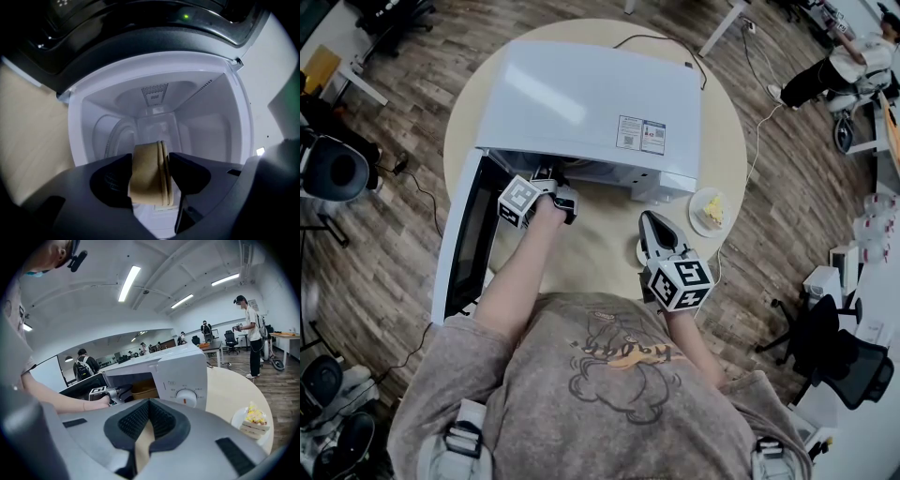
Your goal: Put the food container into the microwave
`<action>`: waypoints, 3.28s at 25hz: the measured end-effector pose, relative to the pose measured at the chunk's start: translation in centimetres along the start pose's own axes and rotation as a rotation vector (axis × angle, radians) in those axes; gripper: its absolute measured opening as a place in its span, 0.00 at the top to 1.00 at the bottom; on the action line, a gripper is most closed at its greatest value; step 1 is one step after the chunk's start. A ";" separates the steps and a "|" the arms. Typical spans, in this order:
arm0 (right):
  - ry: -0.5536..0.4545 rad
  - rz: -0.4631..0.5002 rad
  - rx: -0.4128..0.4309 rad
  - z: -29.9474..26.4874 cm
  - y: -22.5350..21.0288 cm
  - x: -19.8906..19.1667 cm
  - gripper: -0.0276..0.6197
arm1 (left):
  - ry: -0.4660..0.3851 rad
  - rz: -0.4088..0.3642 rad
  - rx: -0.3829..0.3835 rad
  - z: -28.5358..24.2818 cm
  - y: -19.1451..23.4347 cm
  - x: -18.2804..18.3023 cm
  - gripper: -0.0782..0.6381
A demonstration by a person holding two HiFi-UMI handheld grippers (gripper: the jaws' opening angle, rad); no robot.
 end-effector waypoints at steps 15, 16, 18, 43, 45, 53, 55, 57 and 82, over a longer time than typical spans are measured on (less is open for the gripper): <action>0.002 -0.001 0.000 -0.1 0.1 -0.1 0.97 | 0.032 -0.128 0.045 0.4 -0.1 0.1 0.51; 0.002 -0.002 0.000 -0.1 0.1 -0.1 0.97 | 0.038 -0.148 0.052 0.4 -0.2 0.1 0.51; 0.003 -0.003 -0.001 0.0 0.2 -0.1 0.97 | 0.050 -0.192 0.063 0.4 -0.4 0.1 0.51; 0.014 -0.010 0.004 -0.3 0.0 -0.5 0.96 | 0.112 -0.456 0.135 -0.2 -1.2 -0.3 0.59; 0.014 -0.011 0.002 -0.2 0.0 -0.5 0.96 | 0.115 -0.455 0.135 -0.5 -1.2 -0.3 0.59; 0.011 -0.011 -0.005 0.0 -0.4 -0.4 0.96 | 0.116 -0.438 0.143 0.1 -1.2 0.2 0.59; 0.011 -0.009 -0.002 0.0 -0.4 -0.5 0.96 | 0.116 -0.443 0.139 0.5 -1.4 0.3 0.59; 0.011 -0.007 0.002 0.1 -0.2 -0.6 0.96 | 0.112 -0.445 0.139 1.0 -1.5 0.5 0.59; -0.054 0.038 0.070 1.5 1.5 0.5 0.96 | 0.150 -0.482 0.069 10.4 -7.7 0.7 0.59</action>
Point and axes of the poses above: the fingertips, and each gripper's own axes: z backward along the fingers, y to its left, x out of its top, the point moved 3 cm from there along z, backward along the fingers, and after that the axes turned 3 degrees about x, right-handed, at the moved point
